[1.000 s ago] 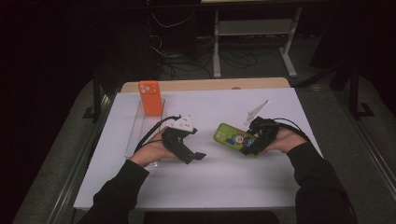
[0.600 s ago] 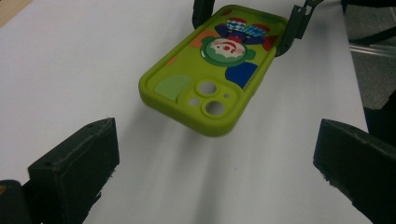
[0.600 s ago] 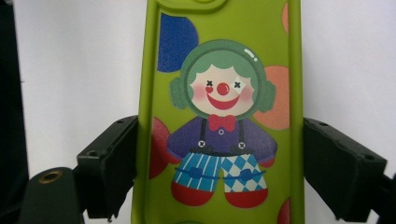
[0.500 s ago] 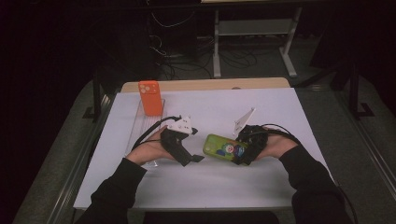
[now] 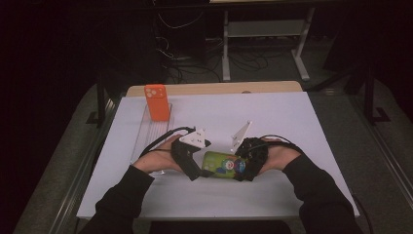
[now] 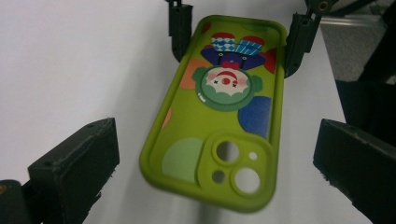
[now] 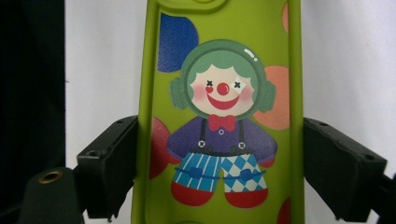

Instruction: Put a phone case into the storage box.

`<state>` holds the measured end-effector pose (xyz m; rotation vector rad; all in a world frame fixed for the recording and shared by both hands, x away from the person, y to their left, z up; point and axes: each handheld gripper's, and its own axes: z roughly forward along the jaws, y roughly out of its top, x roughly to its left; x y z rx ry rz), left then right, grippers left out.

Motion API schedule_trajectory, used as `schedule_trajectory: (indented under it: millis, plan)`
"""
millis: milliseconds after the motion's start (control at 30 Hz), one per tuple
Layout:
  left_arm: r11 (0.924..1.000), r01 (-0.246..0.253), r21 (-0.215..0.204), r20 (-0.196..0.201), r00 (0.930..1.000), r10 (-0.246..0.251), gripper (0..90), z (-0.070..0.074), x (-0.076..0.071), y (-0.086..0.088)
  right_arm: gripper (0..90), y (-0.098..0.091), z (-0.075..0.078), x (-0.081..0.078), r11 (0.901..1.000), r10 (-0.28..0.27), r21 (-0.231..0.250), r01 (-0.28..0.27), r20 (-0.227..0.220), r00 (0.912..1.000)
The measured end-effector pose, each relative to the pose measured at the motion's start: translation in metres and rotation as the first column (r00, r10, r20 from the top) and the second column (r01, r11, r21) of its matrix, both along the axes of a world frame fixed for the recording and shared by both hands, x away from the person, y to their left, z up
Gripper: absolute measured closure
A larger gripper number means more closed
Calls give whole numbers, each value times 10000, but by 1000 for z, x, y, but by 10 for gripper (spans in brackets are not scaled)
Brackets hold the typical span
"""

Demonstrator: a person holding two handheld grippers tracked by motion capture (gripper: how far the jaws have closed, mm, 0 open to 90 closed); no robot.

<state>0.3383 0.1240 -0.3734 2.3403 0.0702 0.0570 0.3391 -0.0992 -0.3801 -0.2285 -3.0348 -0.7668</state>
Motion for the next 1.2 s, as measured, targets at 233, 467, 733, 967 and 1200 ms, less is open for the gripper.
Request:
schedule_trajectory:
  millis: [233, 467, 733, 967, 1200]
  plan:
    - [9983, 459, 372, -81, 9989, -456, 0, -8, -4, -9, 152, 8, 4, -6, 9988, 483, 7, -483, 99, 9988]
    - [9952, 732, 652, -255, 9971, -716, 0, -16, -9, -17, 152, 12, 8, -10, 9978, 659, 6, -660, 235, 9975]
    - [9948, 709, 731, -433, 9968, -679, 82, -20, -11, -21, 152, 14, 7, -10, 9970, 777, -28, -776, 193, 9968]
    - [9937, 806, 781, -526, 9957, -766, 124, -21, -9, -20, 152, 14, 8, -11, 9969, 785, -27, -785, 237, 9966]
    - [9922, 898, 860, -705, 9940, -838, 150, -21, -9, -21, 150, 15, 7, -12, 9958, 910, -81, -908, 185, 9957]
